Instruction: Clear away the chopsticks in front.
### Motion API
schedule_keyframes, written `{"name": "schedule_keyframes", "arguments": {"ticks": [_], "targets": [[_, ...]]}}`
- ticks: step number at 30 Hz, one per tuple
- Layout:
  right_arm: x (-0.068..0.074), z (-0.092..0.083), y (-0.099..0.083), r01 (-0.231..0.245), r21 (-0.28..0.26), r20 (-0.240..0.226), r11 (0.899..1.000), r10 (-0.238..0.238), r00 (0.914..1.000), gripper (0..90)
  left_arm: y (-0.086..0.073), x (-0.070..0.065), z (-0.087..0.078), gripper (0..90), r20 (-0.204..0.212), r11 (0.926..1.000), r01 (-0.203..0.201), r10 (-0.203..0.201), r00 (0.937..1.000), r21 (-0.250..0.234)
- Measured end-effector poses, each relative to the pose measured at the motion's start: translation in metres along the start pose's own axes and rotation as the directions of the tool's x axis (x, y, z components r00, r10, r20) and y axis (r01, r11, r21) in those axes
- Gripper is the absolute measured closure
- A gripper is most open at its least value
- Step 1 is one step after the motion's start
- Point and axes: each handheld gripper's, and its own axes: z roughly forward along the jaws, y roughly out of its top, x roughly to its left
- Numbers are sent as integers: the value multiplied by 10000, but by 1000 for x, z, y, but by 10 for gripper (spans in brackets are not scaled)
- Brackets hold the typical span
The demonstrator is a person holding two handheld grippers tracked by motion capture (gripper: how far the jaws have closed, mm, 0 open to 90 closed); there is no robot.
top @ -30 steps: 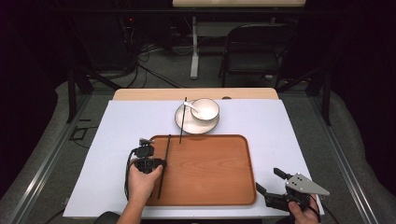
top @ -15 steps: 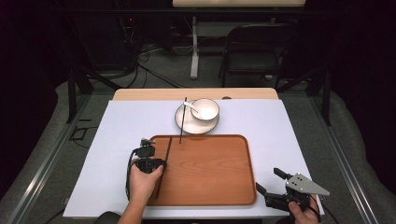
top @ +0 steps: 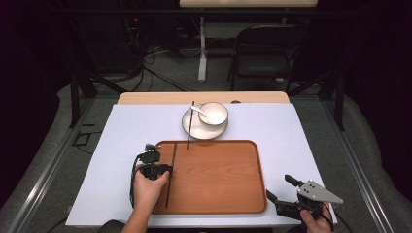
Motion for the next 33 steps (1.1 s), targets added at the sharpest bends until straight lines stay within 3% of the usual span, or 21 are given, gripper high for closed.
{"name": "schedule_keyframes", "arguments": {"ticks": [5, 6, 7, 8, 10, 14, 19, 20, 27, 33], "targets": [[0, 0, 0, -21, -13, 4, 10000, 21, 10000, 148, 7, 0, -11, 749, 72, 9984, -185, 189, 9998, -532], [0, 0, 0, -30, -16, 5, 10000, 30, 10000, 148, 10, 1, -16, 716, 130, 9936, -567, 583, 9982, -978], [0, 0, 0, -33, -16, 6, 10000, 33, 10000, 148, 10, 1, -16, 699, 130, 9936, -567, 583, 9982, -978], [0, 0, 0, -35, -17, 10, 10000, 35, 10000, 148, 15, 1, -21, 690, 51, 9891, -752, 765, 9971, -1268], [0, 0, 0, -38, -17, 14, 10000, 38, 10000, 148, 19, 1, -25, 652, 265, 9854, -723, 772, 9967, -1541], [0, 0, 0, -44, -13, 17, 10000, 44, 10000, 148, 24, -1, -31, 581, -58, 9703, -1198, 1213, 9926, -2101], [0, 0, 0, -42, -15, 22, 10000, 42, 10000, 148, 34, -2, -35, 508, -279, 9601, -1491, 1467, 9888, -2367], [0, 0, 0, -44, -10, 22, 10000, 44, 10000, 148, 39, -2, -36, 480, -427, 9492, -1744, 1691, 9847, -2619], [0, 0, 0, -68, 4, 23, 10000, 68, 10000, 148, 58, -2, -34, 461, -354, 9492, -1779, 1748, 9840, -2594], [0, 0, 0, -50, -7, 28, 10000, 50, 10000, 148, 77, -2, -27, 451, -95, 9578, -1781, 1806, 9835, -2256]]}}
